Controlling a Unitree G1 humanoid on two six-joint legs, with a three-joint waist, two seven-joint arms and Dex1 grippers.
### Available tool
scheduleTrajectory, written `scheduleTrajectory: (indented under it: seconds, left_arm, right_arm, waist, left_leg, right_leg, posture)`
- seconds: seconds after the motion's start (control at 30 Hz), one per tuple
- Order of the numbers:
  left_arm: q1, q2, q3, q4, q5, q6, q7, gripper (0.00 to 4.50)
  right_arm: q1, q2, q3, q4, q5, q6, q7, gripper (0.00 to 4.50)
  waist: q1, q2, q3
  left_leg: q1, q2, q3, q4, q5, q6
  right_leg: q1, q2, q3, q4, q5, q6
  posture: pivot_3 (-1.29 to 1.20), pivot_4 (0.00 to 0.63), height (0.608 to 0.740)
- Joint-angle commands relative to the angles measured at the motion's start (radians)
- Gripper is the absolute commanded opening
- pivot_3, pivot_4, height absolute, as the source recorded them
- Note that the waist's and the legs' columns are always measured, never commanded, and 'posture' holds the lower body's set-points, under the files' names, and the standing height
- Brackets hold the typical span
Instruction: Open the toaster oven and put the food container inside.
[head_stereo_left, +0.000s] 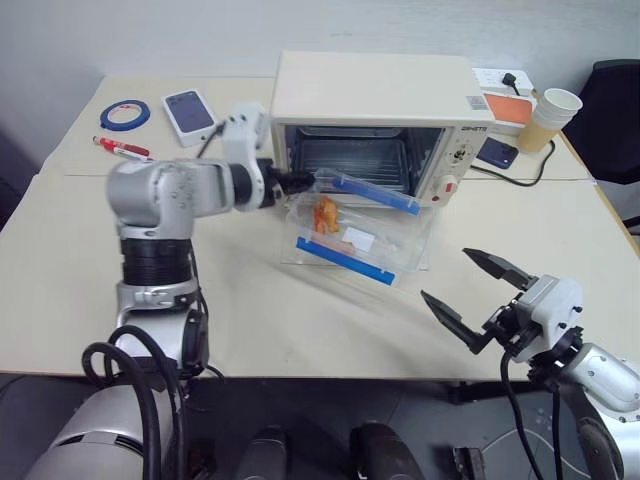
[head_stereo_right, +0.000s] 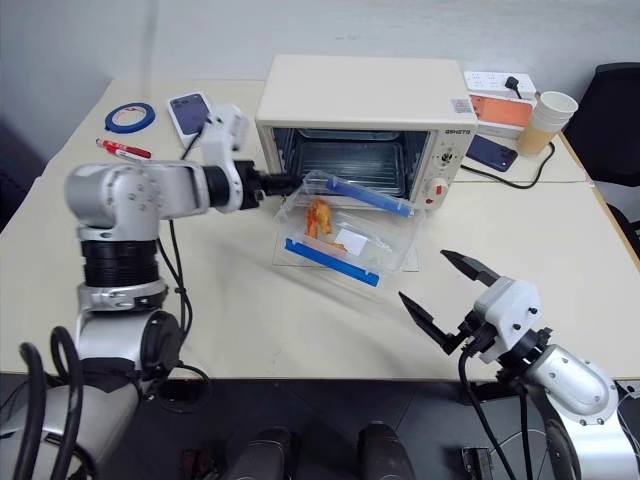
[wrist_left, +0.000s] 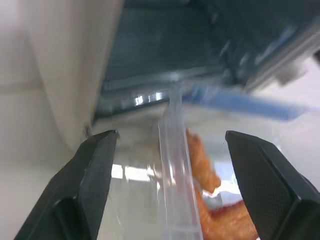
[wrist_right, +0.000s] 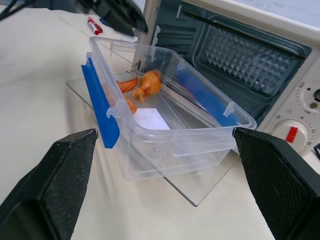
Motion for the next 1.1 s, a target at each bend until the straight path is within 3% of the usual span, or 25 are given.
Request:
scheduleTrajectory:
  seconds: [0.03, 0.13, 0.23, 0.33, 0.4, 0.6, 0.73, 1.1]
  left_arm:
    - [0.043, 0.126, 0.022, -0.021, -0.062, -0.14, -0.226, 3.61]
    - [0.189, 0.259, -0.021, -0.01, -0.036, -0.429, -0.523, 3.26]
    - [0.33, 0.336, -0.046, 0.029, 0.009, -0.645, -0.691, 2.58]
    - [0.499, 0.385, -0.095, 0.041, 0.079, -0.886, -0.84, 1.78]
    - [0.58, 0.375, -0.105, 0.023, 0.077, -0.966, -0.895, 1.24]
    - [0.663, 0.252, -0.117, -0.079, 0.052, -0.979, -0.804, 0.0]
    - [0.658, 0.152, -0.159, -0.122, 0.081, -0.975, -0.699, 0.0]
    - [0.585, -0.005, -0.225, -0.102, 0.135, -0.936, -0.495, 0.0]
  right_arm:
    - [-0.003, -0.042, -0.039, -0.033, 0.092, 0.039, 0.051, 4.5]
    - [0.014, -0.084, -0.024, -0.063, 0.171, 0.102, 0.111, 4.5]
    - [0.032, -0.12, 0.027, -0.083, 0.181, 0.165, 0.139, 3.97]
    - [0.028, -0.128, 0.122, -0.077, 0.101, 0.194, 0.123, 3.08]
    - [0.002, -0.11, 0.182, -0.061, 0.039, 0.206, 0.085, 2.46]
    - [-0.089, -0.078, 0.246, 0.009, -0.058, 0.214, 0.023, 0.95]
    - [-0.175, -0.067, 0.249, 0.086, -0.108, 0.204, 0.0, 0.03]
    - [-0.349, -0.041, 0.227, 0.237, -0.129, 0.229, -0.022, 0.03]
  waist:
    - [0.0, 0.0, 0.0]
    - [0.0, 0.001, 0.0]
    - [0.003, 0.002, 0.0]
    - [0.005, 0.002, 0.0]
    - [0.007, 0.002, 0.0]
    - [0.011, 0.002, 0.0]
    - [0.004, 0.002, 0.0]
    - [0.004, 0.002, 0.0]
  left_leg:
    - [0.001, 0.0, 0.0, 0.0, 0.0, 0.0]
    - [0.001, 0.0, 0.0, 0.0, 0.0, 0.0]
    - [0.001, 0.0, -0.001, 0.0, 0.0, 0.0]
    - [0.001, 0.0, -0.001, 0.0, 0.0, 0.0]
    - [-0.001, 0.0, -0.003, 0.001, 0.0, 0.001]
    - [-0.003, 0.0, -0.006, 0.004, -0.001, 0.003]
    - [-0.003, 0.0, -0.006, 0.003, -0.002, 0.003]
    - [-0.002, 0.0, -0.003, 0.005, -0.002, 0.003]
  right_leg:
    - [0.0, 0.0, 0.0, 0.0, 0.0, 0.0]
    - [0.001, 0.0, 0.0, 0.0, 0.0, 0.0]
    - [0.001, -0.001, -0.001, -0.001, 0.0, 0.0]
    - [0.002, -0.002, 0.001, -0.003, 0.0, 0.0]
    - [0.003, -0.002, 0.002, -0.005, 0.0, 0.0]
    - [0.003, -0.003, 0.002, -0.005, 0.0, 0.0]
    - [0.002, -0.002, 0.002, -0.003, 0.0, 0.0]
    - [0.002, -0.001, 0.0, -0.002, 0.0, 0.0]
  posture:
    - [0.0, 0.15, 0.74]
    - [0.0, 0.15, 0.74]
    - [0.0, 0.15, 0.74]
    - [0.0, 0.15, 0.74]
    - [0.0, 0.15, 0.74]
    - [0.0, 0.15, 0.74]
    - [0.0, 0.15, 0.74]
    - [0.0, 0.15, 0.74]
